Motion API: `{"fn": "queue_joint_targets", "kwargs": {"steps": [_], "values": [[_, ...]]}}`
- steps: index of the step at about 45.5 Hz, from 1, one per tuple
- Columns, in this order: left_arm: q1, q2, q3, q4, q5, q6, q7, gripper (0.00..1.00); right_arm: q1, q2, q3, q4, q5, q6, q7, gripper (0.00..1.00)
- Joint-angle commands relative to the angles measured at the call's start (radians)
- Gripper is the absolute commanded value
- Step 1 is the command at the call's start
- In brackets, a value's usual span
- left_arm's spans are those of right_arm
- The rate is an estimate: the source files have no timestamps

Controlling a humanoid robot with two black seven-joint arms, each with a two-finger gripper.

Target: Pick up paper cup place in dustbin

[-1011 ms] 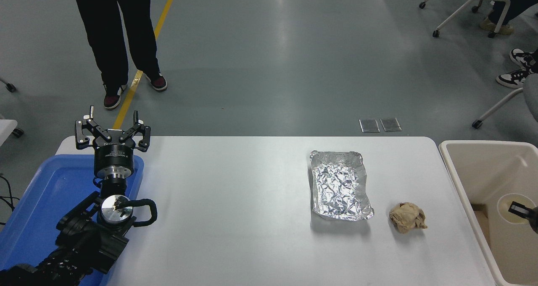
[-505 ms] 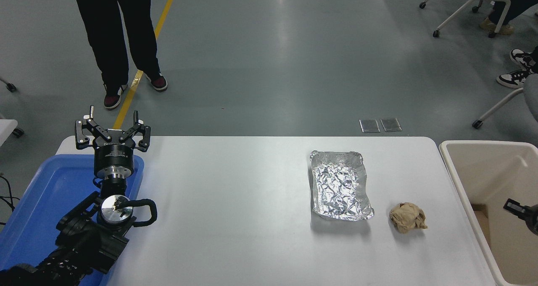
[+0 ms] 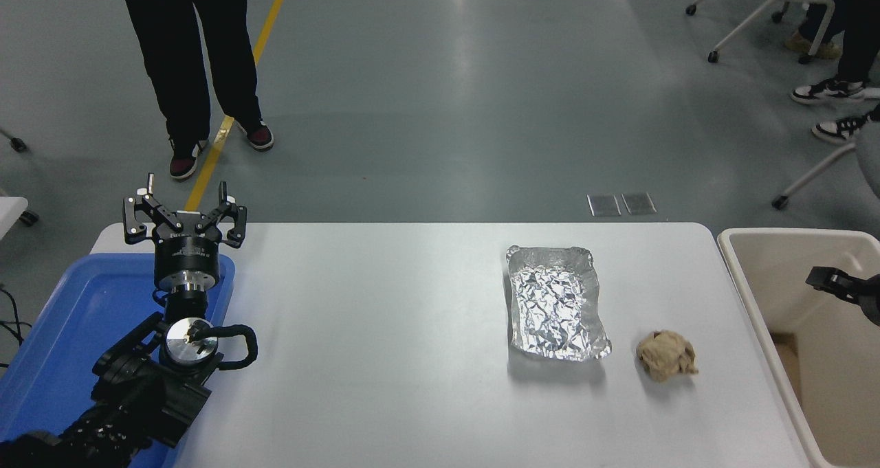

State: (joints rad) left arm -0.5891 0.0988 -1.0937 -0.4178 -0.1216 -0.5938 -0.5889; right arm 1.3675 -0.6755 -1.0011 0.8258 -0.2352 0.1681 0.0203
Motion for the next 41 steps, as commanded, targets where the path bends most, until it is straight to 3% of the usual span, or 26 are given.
{"fn": "queue_joint_targets", "kwargs": {"steps": [1, 17, 41], "values": [[0.0, 0.001, 0.0, 0.001, 0.0, 0.0, 0.0, 0.99, 0.413, 0.014, -0.114, 0.386, -0.016, 0.119, -0.003, 1.0], [0.002, 0.001, 0.0, 0.001, -0.001, 0.0, 0.0, 0.99, 0.699, 0.145, -0.114, 0.572, -0.006, 0.355, -0.002, 1.0], [0.005, 0.002, 0.0, 0.001, -0.001, 0.0, -0.002, 0.99, 0.818, 0.43, -0.175, 0.654, 0.114, 0.453, -0.003, 1.0]]}}
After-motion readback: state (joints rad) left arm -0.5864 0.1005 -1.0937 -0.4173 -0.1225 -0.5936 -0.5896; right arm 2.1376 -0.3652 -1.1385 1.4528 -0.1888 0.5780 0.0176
